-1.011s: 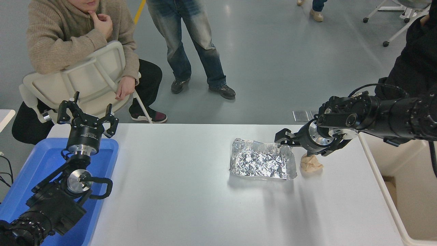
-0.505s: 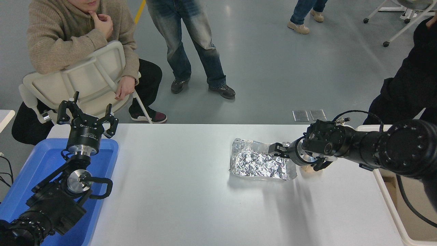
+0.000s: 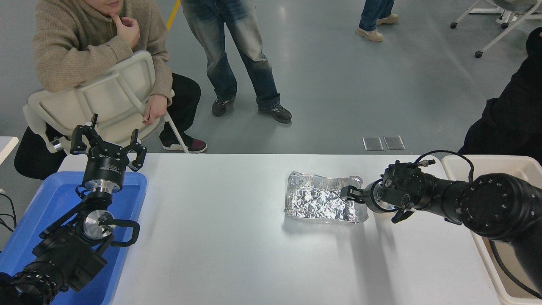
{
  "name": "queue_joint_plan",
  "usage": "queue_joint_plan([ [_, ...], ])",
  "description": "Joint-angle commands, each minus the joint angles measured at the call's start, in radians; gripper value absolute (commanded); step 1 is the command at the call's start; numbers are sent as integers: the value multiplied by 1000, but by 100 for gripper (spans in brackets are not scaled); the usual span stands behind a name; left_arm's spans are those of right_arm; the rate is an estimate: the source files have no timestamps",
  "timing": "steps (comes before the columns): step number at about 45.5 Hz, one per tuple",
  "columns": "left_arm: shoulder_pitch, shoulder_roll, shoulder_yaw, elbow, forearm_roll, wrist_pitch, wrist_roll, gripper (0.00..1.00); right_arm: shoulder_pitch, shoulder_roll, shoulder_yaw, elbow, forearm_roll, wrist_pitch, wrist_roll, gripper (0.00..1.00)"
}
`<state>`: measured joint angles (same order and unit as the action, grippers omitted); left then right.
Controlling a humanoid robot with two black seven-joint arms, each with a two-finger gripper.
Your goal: Pick up foil plate and place in dustbin
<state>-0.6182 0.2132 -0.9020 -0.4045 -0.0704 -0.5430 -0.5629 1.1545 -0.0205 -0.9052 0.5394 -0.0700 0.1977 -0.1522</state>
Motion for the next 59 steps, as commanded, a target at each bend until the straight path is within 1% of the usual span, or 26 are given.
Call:
queue_joint_plan([
  [1, 0, 0, 0, 1, 0, 0, 0, 99, -19, 2, 34, -22, 7, -3, -1, 77],
  [5, 0, 0, 0, 0, 0, 0, 0, 99, -21, 2, 45, -22, 13, -3, -1, 65],
  [8, 0, 0, 0, 0, 0, 0, 0, 99, -22, 2, 52, -22, 15, -3, -1, 62],
  [12, 0, 0, 0, 0, 0, 0, 0, 99, -27, 4, 63, -22, 15, -3, -1, 46],
  [14, 0, 0, 0, 1, 0, 0, 0, 99, -30, 4, 63, -21, 15, -3, -1, 35],
  [17, 0, 0, 0, 0, 0, 0, 0, 99, -33, 4, 63, -19, 16, -3, -1, 21],
  [19, 0, 0, 0, 0, 1, 0, 0, 99, -33, 2, 65, -18, 18, -3, -1, 10],
  [21, 0, 0, 0, 0, 0, 0, 0, 99, -35, 2, 63, -18, 18, -3, -1, 1],
  [44, 0, 0, 0, 1, 0, 0, 0, 99, -13, -12, 63, 25, 19, 8, 0, 0],
  [48, 0, 0, 0, 1, 0, 0, 0, 99, 51, -55, 57, 114, 19, 14, 3, 0],
  [59, 0, 0, 0, 0, 0, 0, 0, 99, 309, -193, -32, 465, 19, 25, 8, 0],
])
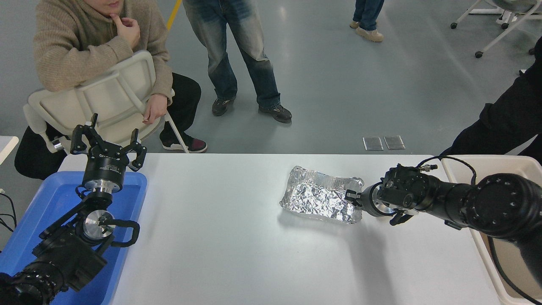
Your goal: Pick up foil plate and place in dustbin
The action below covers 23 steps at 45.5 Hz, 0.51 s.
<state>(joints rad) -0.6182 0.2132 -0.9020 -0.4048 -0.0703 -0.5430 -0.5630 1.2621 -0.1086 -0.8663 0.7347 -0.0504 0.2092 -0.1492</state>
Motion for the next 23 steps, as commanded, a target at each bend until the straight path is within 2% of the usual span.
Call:
queue_joint_plan([
  [1, 0, 0, 0, 1, 0, 0, 0, 99, 229, -114, -79, 299, 0, 18, 5, 0],
  [7, 0, 0, 2, 0, 0, 0, 0, 99, 390, -190, -94, 449, -2, 94, 5, 0],
  [18, 0, 0, 2, 1, 0, 0, 0, 99, 657, -282, -94, 534, 0, 452, 5, 0],
  [23, 0, 0, 2, 0, 0, 0, 0, 99, 755, -324, -96, 561, 1, 555, 5, 0],
])
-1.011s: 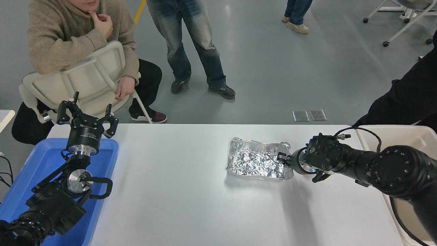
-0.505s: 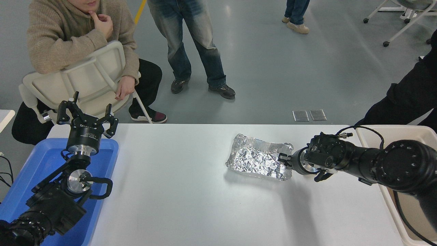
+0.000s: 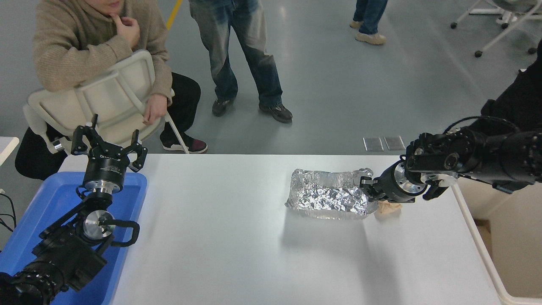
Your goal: Pick up foil plate and place in dustbin
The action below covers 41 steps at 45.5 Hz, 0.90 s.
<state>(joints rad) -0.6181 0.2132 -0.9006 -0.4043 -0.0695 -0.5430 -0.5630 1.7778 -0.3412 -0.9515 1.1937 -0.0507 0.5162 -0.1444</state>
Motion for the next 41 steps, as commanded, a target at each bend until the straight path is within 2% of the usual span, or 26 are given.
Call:
queue_joint_plan([
  [1, 0, 0, 0, -1, -1, 0, 0, 99, 259, -99, -10, 109, 2, 269, 0, 0],
  [17, 0, 0, 0, -1, 0, 0, 0, 99, 488, -148, -78, 165, 8, 269, 0, 0],
  [41, 0, 0, 0, 1, 0, 0, 0, 99, 532, -151, -130, 179, 25, 269, 0, 0],
])
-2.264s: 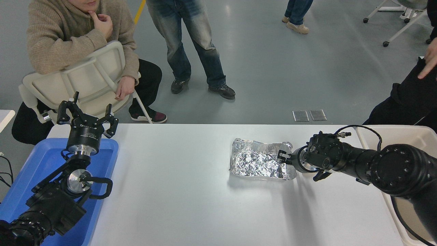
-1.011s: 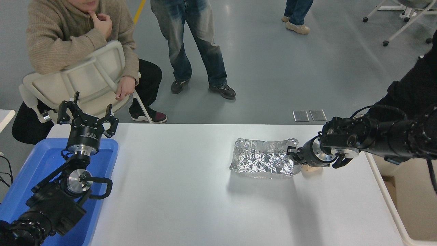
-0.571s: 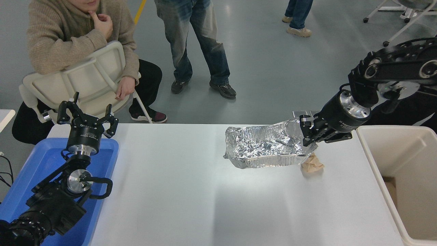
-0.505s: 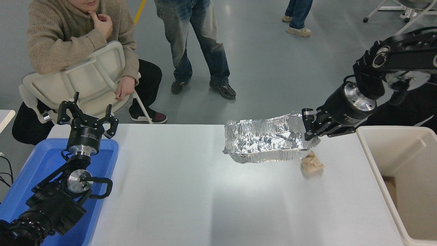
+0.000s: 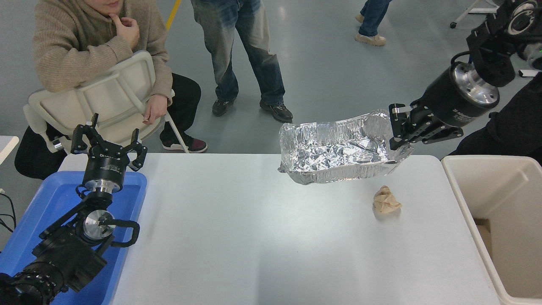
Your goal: Pick up foil plate and place in dustbin
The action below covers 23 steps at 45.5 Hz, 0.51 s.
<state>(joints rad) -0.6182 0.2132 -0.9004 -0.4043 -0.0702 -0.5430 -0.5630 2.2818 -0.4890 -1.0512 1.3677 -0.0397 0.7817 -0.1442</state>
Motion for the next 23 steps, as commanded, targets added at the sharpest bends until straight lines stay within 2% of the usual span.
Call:
queue_joint_plan([
  [1, 0, 0, 0, -1, 0, 0, 0, 99, 28, -3, -32, 4, 14, 4, 0, 0],
  [14, 0, 0, 0, 1, 0, 0, 0, 99, 24, -62, -197, -38, 12, 4, -3, 0],
  [23, 0, 0, 0, 1, 0, 0, 0, 99, 5, -218, -299, -94, 11, 4, -3, 0],
])
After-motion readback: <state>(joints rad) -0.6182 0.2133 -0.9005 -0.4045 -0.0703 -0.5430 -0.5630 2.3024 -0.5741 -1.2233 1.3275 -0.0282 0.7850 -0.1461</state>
